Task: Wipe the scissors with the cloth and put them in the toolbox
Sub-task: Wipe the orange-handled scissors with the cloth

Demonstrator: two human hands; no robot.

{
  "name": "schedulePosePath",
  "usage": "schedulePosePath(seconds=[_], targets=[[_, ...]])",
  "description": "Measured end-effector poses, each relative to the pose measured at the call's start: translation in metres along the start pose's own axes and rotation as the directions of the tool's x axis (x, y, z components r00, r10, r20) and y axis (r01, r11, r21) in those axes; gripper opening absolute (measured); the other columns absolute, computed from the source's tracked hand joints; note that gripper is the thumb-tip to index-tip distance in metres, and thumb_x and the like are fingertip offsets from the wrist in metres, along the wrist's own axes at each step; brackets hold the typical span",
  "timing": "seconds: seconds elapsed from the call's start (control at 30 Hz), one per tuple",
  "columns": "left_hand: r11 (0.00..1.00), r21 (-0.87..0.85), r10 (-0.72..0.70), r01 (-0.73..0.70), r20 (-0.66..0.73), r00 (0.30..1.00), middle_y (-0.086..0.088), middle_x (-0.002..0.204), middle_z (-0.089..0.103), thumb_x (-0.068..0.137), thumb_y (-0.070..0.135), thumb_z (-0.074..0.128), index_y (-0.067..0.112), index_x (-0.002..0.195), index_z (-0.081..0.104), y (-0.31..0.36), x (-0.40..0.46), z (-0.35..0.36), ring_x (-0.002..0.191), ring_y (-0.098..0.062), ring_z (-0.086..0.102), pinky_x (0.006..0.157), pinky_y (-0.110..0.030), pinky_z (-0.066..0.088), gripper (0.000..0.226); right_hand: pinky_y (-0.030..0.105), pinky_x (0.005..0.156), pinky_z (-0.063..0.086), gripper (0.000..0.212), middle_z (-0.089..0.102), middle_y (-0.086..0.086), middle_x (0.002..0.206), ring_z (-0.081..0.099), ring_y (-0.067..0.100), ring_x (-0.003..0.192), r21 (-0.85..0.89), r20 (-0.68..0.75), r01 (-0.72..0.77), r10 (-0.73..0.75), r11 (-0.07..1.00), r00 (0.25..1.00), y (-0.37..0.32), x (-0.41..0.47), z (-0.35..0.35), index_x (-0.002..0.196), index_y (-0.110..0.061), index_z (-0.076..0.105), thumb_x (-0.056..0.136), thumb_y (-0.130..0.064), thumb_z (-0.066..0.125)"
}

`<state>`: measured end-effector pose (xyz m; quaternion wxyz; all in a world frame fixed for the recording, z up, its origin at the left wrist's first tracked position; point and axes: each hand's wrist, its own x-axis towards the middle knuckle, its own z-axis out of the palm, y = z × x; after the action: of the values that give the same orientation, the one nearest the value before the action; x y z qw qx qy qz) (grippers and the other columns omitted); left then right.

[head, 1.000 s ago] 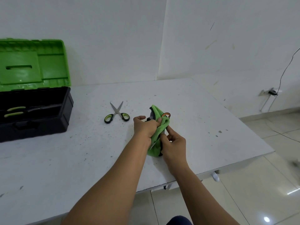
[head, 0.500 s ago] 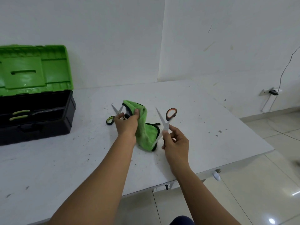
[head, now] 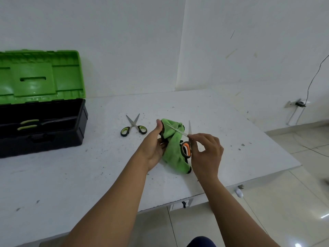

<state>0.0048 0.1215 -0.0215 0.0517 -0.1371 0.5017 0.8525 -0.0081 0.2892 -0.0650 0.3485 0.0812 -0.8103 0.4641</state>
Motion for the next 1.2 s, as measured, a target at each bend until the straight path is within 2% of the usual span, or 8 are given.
schedulePosePath(seconds=[0.2,0.4,0.57,0.7,0.8,0.9,1.03,1.2], targets=[[0.997,-0.076,0.026,-0.029,-0.033,0.999,-0.010,0.116,0.079,0.100,0.057,0.053,0.011,0.127,0.072,-0.011,-0.003,0.004,0.104,-0.019,0.076,0.084,-0.034,0.063,0.057,0.014,0.085,0.042,0.022,0.073,-0.010,0.094,0.053,0.015,0.107,0.072,-0.091,-0.095,0.102,0.993,0.991,0.002,-0.001,0.004,0.097,-0.023,0.084,0.088,-0.003,0.078],[1.000,0.000,-0.021,0.021,0.048,0.999,-0.012,0.118,0.078,0.106,0.040,0.056,0.009,0.125,0.074,-0.010,-0.005,0.008,0.108,-0.025,0.074,0.099,-0.041,0.058,0.041,0.031,0.085,0.048,0.019,0.072,-0.008,0.095,0.052,0.018,0.109,0.004,-0.114,-0.085,0.085,0.996,0.990,0.005,0.000,0.011,0.094,-0.023,0.084,0.087,-0.006,0.080],[0.983,0.179,0.020,-0.038,0.103,0.994,-0.015,0.119,0.078,0.094,0.015,0.077,0.006,0.126,0.071,-0.018,-0.002,0.012,0.111,-0.029,0.076,0.093,-0.039,0.062,0.034,0.003,0.081,0.037,0.024,0.069,-0.001,0.106,0.047,0.013,0.109,-0.026,-0.049,-0.058,0.057,0.998,0.997,0.004,-0.001,0.015,0.099,-0.022,0.085,0.086,-0.003,0.080],[0.987,0.134,0.079,-0.083,0.039,0.996,-0.017,0.112,0.079,0.090,0.000,0.077,0.004,0.118,0.073,-0.020,0.001,0.008,0.100,-0.030,0.078,0.082,-0.038,0.065,0.028,0.009,0.093,0.046,0.043,0.059,0.003,0.123,0.054,0.009,0.111,0.110,0.001,-0.090,0.091,0.990,0.996,-0.002,0.000,0.012,0.125,-0.020,0.075,0.089,0.003,0.072],[0.988,0.113,0.102,-0.103,0.018,0.995,-0.020,0.115,0.078,0.091,-0.002,0.075,0.002,0.119,0.072,-0.022,0.002,0.007,0.105,-0.034,0.077,0.088,-0.043,0.064,0.028,0.011,0.088,0.052,0.064,0.056,-0.002,0.129,0.065,0.009,0.110,0.377,0.093,-0.437,0.436,0.817,0.895,-0.018,0.001,0.007,0.147,-0.024,0.049,0.092,-0.006,0.075],[0.988,0.090,0.124,-0.124,0.003,0.992,-0.023,0.118,0.076,0.092,-0.001,0.074,0.000,0.123,0.070,-0.025,0.002,0.008,0.111,-0.039,0.074,0.094,-0.048,0.062,0.031,0.024,0.079,0.056,0.037,0.071,0.005,0.115,0.072,0.024,0.103,0.519,0.272,-0.702,0.685,0.487,0.676,-0.027,0.001,0.008,0.127,-0.017,0.060,0.094,-0.018,0.076],[0.979,0.148,0.135,-0.137,0.027,0.991,-0.016,0.115,0.079,0.092,0.002,0.077,0.006,0.121,0.071,-0.025,0.001,0.010,0.108,-0.033,0.076,0.093,-0.046,0.063,0.030,0.051,0.092,0.062,0.023,0.079,0.018,0.104,0.076,0.037,0.100,0.484,0.508,-0.828,0.679,0.284,0.530,-0.030,-0.003,0.007,0.100,-0.014,0.081,0.096,-0.036,0.074],[0.921,0.360,0.164,-0.150,-0.008,0.986,0.002,0.109,0.081,0.094,0.019,0.079,0.022,0.117,0.074,-0.021,0.004,0.009,0.105,-0.019,0.077,0.097,-0.043,0.061,0.024,0.036,0.070,0.062,0.014,0.081,0.006,0.098,0.079,0.018,0.080,0.560,0.500,-0.805,0.694,0.197,0.518,-0.032,0.004,0.003,0.105,-0.017,0.074,0.102,-0.028,0.068]])
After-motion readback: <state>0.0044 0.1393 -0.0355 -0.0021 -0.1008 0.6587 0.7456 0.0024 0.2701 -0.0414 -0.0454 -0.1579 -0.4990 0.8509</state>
